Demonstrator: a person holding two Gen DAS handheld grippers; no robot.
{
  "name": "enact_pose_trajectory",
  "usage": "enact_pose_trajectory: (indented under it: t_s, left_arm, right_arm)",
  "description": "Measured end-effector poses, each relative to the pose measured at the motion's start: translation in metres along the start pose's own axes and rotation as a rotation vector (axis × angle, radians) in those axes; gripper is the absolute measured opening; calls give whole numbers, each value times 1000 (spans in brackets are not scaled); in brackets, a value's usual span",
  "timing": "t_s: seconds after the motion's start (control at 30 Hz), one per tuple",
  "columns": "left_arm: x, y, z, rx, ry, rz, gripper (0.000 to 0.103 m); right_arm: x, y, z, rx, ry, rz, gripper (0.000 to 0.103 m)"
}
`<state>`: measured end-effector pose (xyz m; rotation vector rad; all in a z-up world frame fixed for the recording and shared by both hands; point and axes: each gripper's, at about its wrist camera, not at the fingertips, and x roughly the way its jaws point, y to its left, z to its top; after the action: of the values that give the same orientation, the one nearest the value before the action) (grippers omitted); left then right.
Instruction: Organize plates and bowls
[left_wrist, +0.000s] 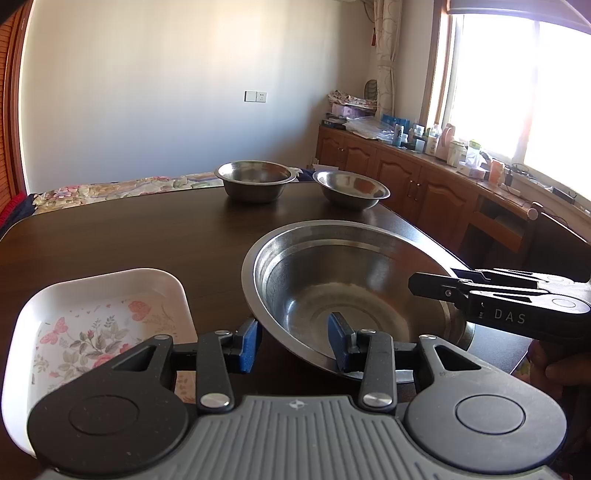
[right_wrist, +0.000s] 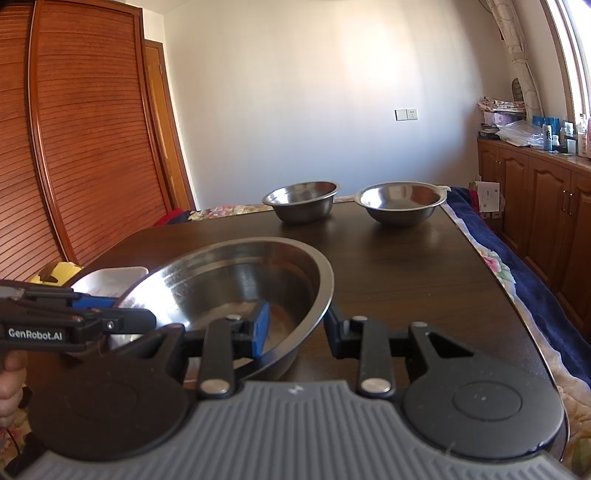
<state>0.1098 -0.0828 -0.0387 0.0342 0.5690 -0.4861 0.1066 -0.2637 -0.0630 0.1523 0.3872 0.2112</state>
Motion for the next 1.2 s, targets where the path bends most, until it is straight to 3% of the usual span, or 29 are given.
enact_pose_trajectory:
  t_s: [0.17, 0.37, 0.43, 0.6, 0.77, 0.9, 1.07, 1.2]
  left_arm:
    - [0, 2, 0, -4, -2, -3, 47]
    - [-8, 7, 4, -17, -24, 7, 72]
    - [-11, 9, 8, -17, -41, 20, 88]
    - [-8, 19, 26, -24, -51, 68, 103]
    - [3, 30, 45, -23, -27, 112, 103]
    - [11, 33, 54, -7, -12, 140, 103]
    - [19, 37, 64, -5, 4, 124, 103]
    - [27, 40, 74, 10, 15, 118, 103]
  right_arm:
    - [2, 1, 2, -5, 3, -3, 35]
    - [-2, -2, 7, -2, -9, -11, 42]
    - [-6, -3, 11, -8, -22, -19, 44]
    - [-16, -11, 31, -44, -63, -42, 52]
    - [-15, -22, 56, -80, -96, -64, 71]
    - [-8, -27, 72, -101, -118, -70, 96]
    - [9, -34, 84, -116, -110, -53, 103]
    - [23, -36, 93, -148, -94, -47, 103]
